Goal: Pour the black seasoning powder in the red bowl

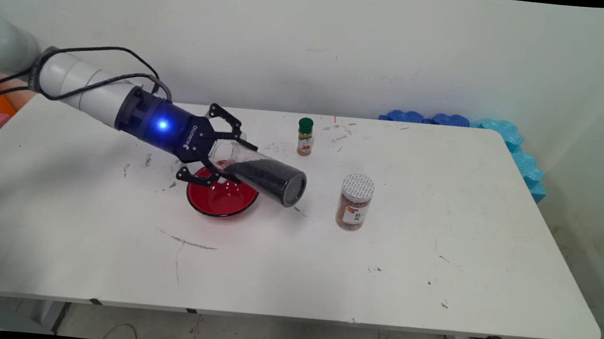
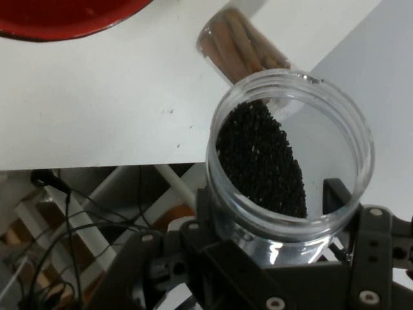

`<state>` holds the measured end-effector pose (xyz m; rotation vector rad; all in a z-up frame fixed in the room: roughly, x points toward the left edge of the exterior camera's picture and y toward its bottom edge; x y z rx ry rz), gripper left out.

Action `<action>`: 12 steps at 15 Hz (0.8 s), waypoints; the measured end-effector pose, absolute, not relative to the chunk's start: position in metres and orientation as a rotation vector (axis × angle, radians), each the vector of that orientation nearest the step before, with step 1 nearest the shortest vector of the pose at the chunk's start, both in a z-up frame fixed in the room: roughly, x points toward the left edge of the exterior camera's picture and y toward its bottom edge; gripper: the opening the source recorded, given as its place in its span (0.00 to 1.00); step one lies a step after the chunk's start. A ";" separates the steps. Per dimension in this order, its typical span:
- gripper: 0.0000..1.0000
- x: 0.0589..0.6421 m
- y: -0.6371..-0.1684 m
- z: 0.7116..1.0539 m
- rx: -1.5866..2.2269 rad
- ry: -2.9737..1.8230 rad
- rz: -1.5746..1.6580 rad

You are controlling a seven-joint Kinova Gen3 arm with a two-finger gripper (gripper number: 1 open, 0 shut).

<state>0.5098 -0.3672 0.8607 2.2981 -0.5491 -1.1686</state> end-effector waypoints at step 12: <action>0.00 0.512 -0.369 0.852 2.333 -0.394 -1.255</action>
